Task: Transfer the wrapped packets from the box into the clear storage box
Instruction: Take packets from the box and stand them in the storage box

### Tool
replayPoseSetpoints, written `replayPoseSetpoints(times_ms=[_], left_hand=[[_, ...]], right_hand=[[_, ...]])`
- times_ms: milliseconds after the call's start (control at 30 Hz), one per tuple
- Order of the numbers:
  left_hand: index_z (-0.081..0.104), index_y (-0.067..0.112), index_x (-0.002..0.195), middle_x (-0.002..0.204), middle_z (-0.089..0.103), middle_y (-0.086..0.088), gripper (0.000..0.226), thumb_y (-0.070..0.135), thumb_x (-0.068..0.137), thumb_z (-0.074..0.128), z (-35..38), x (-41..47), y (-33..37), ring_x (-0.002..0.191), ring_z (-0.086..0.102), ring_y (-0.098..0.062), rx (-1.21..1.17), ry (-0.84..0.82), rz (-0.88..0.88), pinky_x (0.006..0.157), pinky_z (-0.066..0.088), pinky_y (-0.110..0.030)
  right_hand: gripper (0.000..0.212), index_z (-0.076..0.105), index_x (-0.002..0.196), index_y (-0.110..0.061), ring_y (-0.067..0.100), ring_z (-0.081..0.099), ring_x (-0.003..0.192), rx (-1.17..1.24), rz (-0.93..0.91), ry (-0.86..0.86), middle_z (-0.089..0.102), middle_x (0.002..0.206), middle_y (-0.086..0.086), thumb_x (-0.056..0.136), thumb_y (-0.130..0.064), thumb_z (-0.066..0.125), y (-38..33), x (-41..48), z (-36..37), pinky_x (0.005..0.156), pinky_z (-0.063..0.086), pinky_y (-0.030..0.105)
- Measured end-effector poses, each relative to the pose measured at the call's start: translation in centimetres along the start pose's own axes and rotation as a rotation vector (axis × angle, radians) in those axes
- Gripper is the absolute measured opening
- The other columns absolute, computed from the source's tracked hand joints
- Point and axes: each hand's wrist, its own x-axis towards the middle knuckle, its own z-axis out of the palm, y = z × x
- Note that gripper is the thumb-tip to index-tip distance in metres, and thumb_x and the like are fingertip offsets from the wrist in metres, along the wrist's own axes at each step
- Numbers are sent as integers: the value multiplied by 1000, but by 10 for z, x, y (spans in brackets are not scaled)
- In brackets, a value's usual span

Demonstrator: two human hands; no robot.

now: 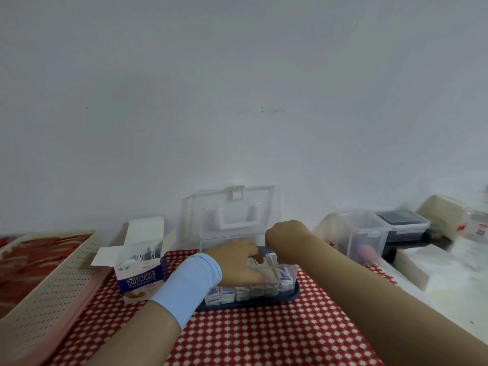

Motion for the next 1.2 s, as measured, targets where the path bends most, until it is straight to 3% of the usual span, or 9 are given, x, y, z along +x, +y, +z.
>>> replayPoseSetpoints(times_ms=[133, 400, 533, 700, 833, 900, 1000, 1133, 1200], left_hand=[[57, 27, 134, 136, 52, 6, 54, 53, 87, 61, -7, -7, -2, 124, 49, -18, 93, -31, -11, 105, 42, -38], [59, 24, 134, 133, 55, 2, 49, 45, 89, 60, 3, -9, 7, 118, 53, -20, 147, -101, -12, 92, 44, -33], [68, 22, 102, 113, 62, 1, 28, 43, 88, 56, 6, -11, 4, 101, 60, -23, 142, -112, -20, 82, 47, -33], [73, 27, 99, 106, 66, 3, 48, 58, 78, 43, 9, -11, -3, 93, 62, -21, 134, -108, -13, 86, 54, -42], [62, 28, 73, 94, 65, -2, 22, 43, 85, 51, 11, -12, -1, 81, 60, -21, 112, -80, -22, 69, 49, -34], [55, 25, 66, 87, 65, -7, 26, 40, 86, 49, 13, -12, -2, 75, 60, -26, 119, -89, -14, 62, 43, -31], [61, 24, 71, 92, 66, -4, 23, 40, 84, 51, 13, -12, -3, 82, 62, -28, 83, -90, -5, 65, 47, -33], [64, 31, 125, 130, 56, 14, 41, 47, 87, 59, 6, -20, -9, 116, 56, -15, -19, 9, -9, 98, 46, -33], [62, 30, 125, 124, 59, 11, 43, 45, 86, 62, -5, -27, -11, 114, 57, -17, -112, 61, -20, 95, 47, -34]], right_hand=[[24, 70, 115, -15, 21, 68, 89, 143, -6, 41, 71, 105, 2, 91, -14, 65, 4, -2, -1, 78, 55, 30], [22, 74, 112, -17, 22, 68, 95, 272, -62, -47, 72, 109, 2, 94, -20, 63, 5, -18, -15, 90, 56, 36], [37, 74, 115, -28, 19, 66, 102, 281, -103, 17, 71, 117, -4, 93, -4, 55, 4, -25, -18, 91, 54, 34], [46, 74, 116, -30, 21, 65, 104, 325, -125, 8, 71, 120, -4, 91, 2, 50, -2, -27, -19, 92, 55, 36], [60, 68, 127, -30, 26, 63, 111, 376, -147, -47, 65, 131, 0, 88, 9, 46, -7, -24, -15, 97, 53, 38], [58, 67, 129, -28, 26, 62, 112, 410, -143, -72, 65, 133, 0, 90, 8, 45, -7, -24, -12, 99, 51, 38], [58, 68, 129, -26, 25, 61, 115, 457, -136, -96, 64, 134, -1, 90, 10, 44, -6, -24, -10, 102, 50, 38], [54, 69, 127, -25, 25, 62, 114, 514, -135, -66, 67, 129, 1, 92, 8, 46, -2, -23, -15, 102, 51, 39], [50, 71, 124, -23, 23, 64, 111, 578, -120, -4, 70, 124, 1, 92, 6, 48, -1, -23, -21, 101, 51, 37]])
